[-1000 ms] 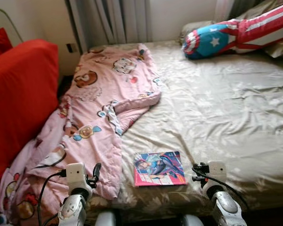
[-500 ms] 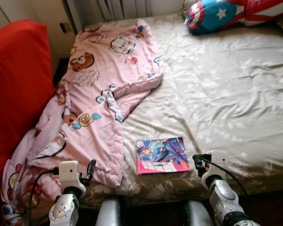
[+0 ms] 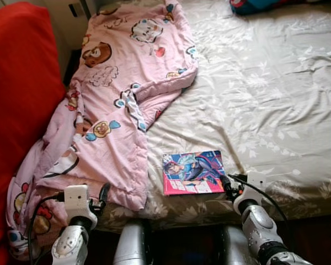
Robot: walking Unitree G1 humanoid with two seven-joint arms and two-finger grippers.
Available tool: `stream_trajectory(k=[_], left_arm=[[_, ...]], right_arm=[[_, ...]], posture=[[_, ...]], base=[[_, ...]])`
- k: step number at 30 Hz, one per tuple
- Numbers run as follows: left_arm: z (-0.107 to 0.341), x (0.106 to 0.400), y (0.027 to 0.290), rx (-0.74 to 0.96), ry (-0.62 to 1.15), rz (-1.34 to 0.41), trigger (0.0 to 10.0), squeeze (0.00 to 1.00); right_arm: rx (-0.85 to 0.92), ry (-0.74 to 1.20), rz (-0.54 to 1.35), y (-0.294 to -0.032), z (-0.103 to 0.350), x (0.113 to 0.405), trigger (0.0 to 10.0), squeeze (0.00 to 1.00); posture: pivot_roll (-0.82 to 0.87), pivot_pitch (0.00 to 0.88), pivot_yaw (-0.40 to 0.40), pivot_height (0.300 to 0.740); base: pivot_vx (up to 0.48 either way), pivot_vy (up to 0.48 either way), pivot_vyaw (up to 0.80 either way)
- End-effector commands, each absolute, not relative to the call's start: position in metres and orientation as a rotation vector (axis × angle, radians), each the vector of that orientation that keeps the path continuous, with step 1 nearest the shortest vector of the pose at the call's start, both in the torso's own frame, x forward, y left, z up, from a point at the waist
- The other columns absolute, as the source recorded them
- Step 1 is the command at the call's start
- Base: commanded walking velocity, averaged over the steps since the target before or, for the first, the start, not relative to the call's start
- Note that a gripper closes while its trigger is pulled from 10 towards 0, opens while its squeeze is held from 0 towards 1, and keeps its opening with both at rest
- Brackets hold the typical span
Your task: Clean up the room
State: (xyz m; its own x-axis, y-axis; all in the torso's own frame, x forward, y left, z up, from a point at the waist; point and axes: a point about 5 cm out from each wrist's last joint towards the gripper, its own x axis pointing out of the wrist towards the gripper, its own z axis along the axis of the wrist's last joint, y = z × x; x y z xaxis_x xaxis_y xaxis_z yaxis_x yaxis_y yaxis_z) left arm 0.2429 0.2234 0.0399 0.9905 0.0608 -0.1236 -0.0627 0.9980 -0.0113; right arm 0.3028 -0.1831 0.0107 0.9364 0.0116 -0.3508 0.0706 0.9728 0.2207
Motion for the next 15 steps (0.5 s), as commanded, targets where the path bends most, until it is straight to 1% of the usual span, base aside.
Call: stream_trajectory(k=[1, 14, 15], left_arm=[[0.035, 0.232, 0.228, -0.020, 0.160, 0.084, 10.0, 0.00], [0.040, 0.219, 0.231, -0.009, 0.176, 0.094, 10.0, 0.00], [0.040, 0.215, 0.232, -0.007, 0.184, 0.099, 10.0, 0.00]], right_arm=[[0.248, 0.394, -0.022, -0.179, 0.004, 0.298, 10.0, 0.00], [0.301, 0.340, 0.016, -0.179, 0.014, 0.306, 10.0, 0.00], [0.338, 0.340, 0.020, -0.178, 0.013, 0.305, 10.0, 0.00]], posture=[[0.12, 0.308, 0.136, 0.621], [0.16, 0.343, 0.148, 0.621], [0.17, 0.355, 0.154, 0.621]], base=[[0.000, 0.000, 0.00], [0.000, 0.000, 0.00], [0.000, 0.000, 0.00]])
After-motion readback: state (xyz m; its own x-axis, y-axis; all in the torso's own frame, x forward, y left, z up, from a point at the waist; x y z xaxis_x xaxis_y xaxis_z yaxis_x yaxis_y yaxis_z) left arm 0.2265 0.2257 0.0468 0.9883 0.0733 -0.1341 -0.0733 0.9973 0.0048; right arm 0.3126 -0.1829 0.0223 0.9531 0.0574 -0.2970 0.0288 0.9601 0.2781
